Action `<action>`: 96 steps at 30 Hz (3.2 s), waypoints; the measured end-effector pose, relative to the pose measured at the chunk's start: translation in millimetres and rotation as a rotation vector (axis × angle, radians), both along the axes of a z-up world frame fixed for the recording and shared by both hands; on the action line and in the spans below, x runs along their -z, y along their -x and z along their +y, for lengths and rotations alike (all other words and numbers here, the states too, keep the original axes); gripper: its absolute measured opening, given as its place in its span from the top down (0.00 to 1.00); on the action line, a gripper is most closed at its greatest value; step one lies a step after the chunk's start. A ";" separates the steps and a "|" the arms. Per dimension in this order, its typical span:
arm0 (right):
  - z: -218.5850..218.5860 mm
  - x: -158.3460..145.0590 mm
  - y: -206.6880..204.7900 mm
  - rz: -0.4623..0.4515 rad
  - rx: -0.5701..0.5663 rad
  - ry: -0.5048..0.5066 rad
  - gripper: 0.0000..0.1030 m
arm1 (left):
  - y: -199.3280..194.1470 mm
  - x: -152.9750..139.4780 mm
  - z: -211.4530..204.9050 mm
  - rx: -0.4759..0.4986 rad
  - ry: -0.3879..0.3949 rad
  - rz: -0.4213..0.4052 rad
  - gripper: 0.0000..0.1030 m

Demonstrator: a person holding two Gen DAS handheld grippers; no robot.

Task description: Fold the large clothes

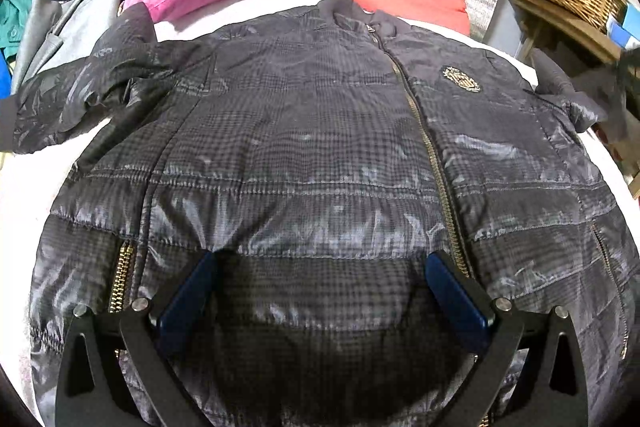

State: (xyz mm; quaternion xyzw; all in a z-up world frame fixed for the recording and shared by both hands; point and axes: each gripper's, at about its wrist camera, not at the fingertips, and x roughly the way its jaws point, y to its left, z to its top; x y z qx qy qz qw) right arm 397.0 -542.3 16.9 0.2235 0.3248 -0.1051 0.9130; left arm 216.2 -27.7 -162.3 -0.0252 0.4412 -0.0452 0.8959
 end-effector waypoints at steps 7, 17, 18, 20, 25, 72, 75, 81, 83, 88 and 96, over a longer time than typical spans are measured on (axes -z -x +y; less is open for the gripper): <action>212.0 -89.7 3.6 -0.151 -0.378 0.108 0.90 | -0.1 -1.8 10.8 -0.005 0.071 -0.004 0.00; 389.9 78.3 28.9 0.198 -0.670 0.132 0.16 | -1.1 -4.9 25.8 -0.026 0.168 -0.001 0.00; 382.5 84.8 26.4 0.204 -0.654 0.119 0.16 | -1.2 -5.2 28.2 -0.031 0.182 -0.003 0.00; 360.6 86.9 33.0 0.191 -0.614 0.089 0.15 | -2.4 -5.8 30.0 -0.039 0.199 -0.001 0.00; 283.3 70.0 32.8 0.084 -0.410 -0.015 0.15 | -4.6 -6.3 27.5 -0.045 0.188 -0.001 0.00; 151.6 176.1 85.7 -0.245 -0.293 -0.466 0.09 | -208.3 -69.1 -34.9 -0.198 -0.138 -0.061 0.34; 151.1 176.0 86.1 -0.246 -0.293 -0.466 0.09 | -193.8 -66.3 3.9 -0.291 -0.064 -0.068 0.37; 151.1 174.2 85.8 -0.245 -0.292 -0.460 0.09 | -188.3 -40.5 43.1 -0.299 0.128 0.032 0.37; 151.4 173.9 85.6 -0.245 -0.292 -0.458 0.09 | -187.7 -38.8 53.2 -0.306 0.212 0.043 0.31; 152.0 174.4 85.2 -0.244 -0.291 -0.454 0.09 | -189.9 -32.0 70.9 -0.387 0.374 0.063 0.18; 151.9 174.3 84.9 -0.246 -0.290 -0.456 0.09 | -201.5 -28.6 70.2 -0.402 0.348 0.082 0.87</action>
